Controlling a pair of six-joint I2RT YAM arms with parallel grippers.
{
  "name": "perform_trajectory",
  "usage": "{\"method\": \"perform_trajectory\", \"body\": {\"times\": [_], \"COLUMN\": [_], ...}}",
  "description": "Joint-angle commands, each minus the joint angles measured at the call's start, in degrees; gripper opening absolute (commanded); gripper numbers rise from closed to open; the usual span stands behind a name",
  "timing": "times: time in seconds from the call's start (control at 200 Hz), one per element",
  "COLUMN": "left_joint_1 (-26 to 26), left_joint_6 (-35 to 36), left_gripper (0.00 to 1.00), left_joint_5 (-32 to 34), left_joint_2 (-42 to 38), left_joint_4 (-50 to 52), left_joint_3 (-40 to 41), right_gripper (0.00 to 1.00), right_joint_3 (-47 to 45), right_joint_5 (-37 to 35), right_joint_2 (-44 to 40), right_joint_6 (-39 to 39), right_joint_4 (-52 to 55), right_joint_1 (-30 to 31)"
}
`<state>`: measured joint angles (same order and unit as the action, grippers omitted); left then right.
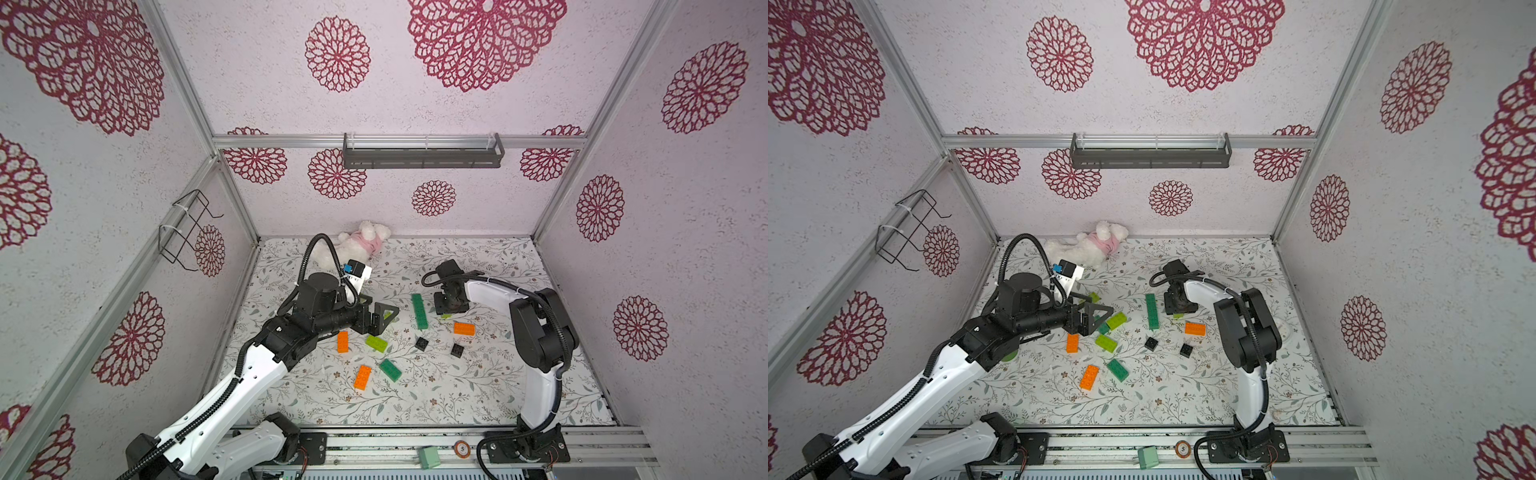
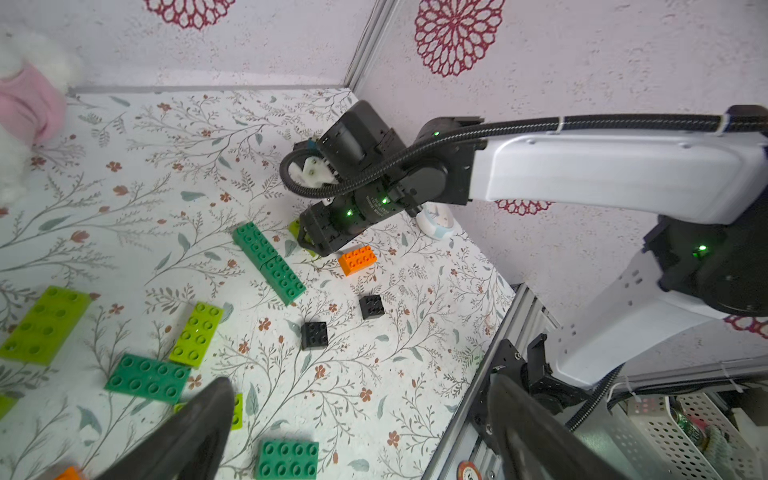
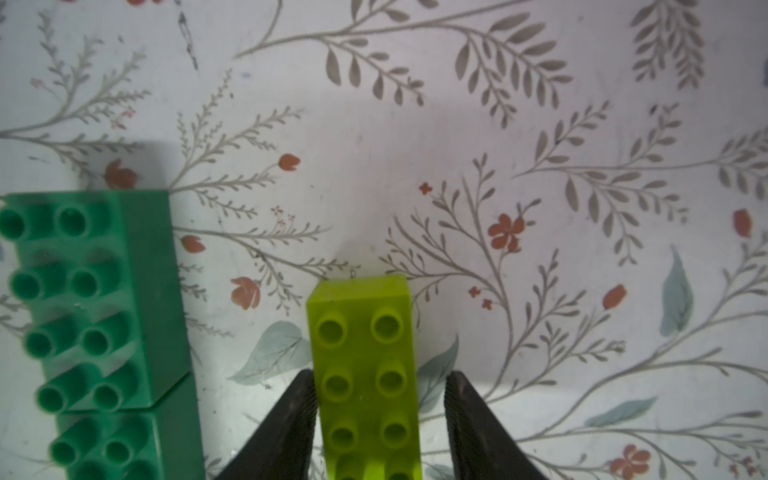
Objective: Assemble a small pinwheel with lego
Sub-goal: Pick up the lego brick from the center of the board.
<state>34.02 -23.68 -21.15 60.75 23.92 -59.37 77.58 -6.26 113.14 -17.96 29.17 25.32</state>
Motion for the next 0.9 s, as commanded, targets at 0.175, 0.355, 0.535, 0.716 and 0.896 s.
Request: {"method": "perform_trajectory", "body": {"times": [0.175,0.355,0.535,0.716,0.896], "left_joint_1": [-1.24,-1.15,-1.15,-1.12,-1.15], "left_joint_6": [2.26,2.42,2.17,2.20,2.26], "left_gripper": [0.97,0.97,0.97,0.97,0.97], "left_joint_5": [0.23,-0.37,-0.82,-0.66,-0.63], "left_joint_2": [-0.20,0.66,1.36,1.43,1.65], "left_joint_4": [-3.01,-1.68,-1.03,-0.76,-0.59], "left_joint_3": [4.69,4.38,4.08,3.92,3.90], "right_gripper": [0.47,0.44,0.46,0.44,0.40], "right_joint_3": [0.83,1.66,2.19,2.71,2.74], "right_joint_5": [-0.68,-0.64,0.00,0.37,-0.18], "right_joint_2": [-1.86,-1.42,-1.29,-1.33,-1.00], "right_joint_6": [0.26,0.36,0.18,0.11,0.03], "right_joint_4": [-0.79,-0.66,-0.78,-0.69,-0.70], "right_joint_1": [0.00,0.01,0.06,-0.01,0.02]}}
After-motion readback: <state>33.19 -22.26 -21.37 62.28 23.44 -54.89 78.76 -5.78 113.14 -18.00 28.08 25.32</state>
